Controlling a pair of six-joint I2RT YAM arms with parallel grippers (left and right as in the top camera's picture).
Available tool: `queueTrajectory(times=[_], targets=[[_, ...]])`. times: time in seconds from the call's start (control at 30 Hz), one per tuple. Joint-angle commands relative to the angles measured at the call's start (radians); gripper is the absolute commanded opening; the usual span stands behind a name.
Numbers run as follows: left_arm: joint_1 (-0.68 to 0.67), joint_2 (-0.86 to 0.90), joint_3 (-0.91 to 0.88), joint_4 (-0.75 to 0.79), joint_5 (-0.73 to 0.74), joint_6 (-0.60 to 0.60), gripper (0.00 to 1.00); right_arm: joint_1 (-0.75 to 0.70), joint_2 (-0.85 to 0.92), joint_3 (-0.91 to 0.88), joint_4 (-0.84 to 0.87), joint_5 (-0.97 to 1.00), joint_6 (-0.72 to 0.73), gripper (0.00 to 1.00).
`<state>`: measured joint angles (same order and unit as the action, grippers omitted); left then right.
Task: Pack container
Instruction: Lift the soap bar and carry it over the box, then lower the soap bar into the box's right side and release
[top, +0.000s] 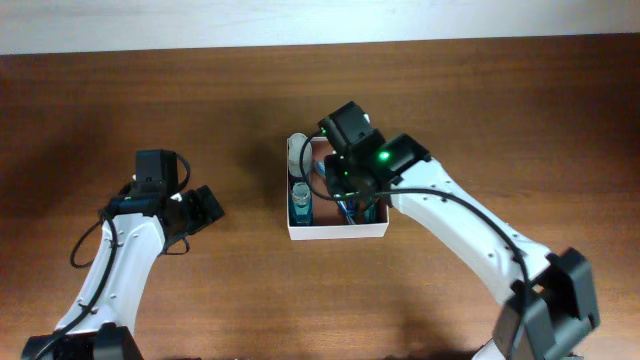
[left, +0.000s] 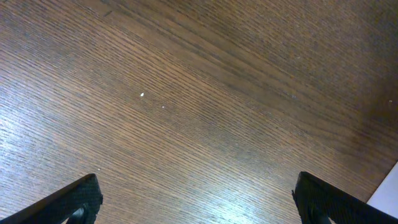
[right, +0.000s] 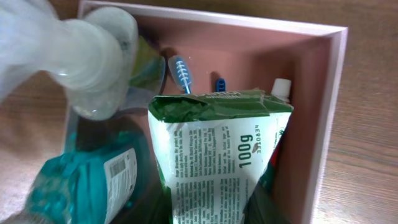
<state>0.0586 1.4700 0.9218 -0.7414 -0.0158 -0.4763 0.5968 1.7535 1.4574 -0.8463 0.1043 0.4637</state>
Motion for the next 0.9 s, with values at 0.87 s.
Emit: queueTrajectory(times=[0.87], targets=[[0.003,0.008,0.002,0.000,-0.007,0.002,1.00,-0.048,0.207,0.015,0.054,-0.013,0.024,0.26]])
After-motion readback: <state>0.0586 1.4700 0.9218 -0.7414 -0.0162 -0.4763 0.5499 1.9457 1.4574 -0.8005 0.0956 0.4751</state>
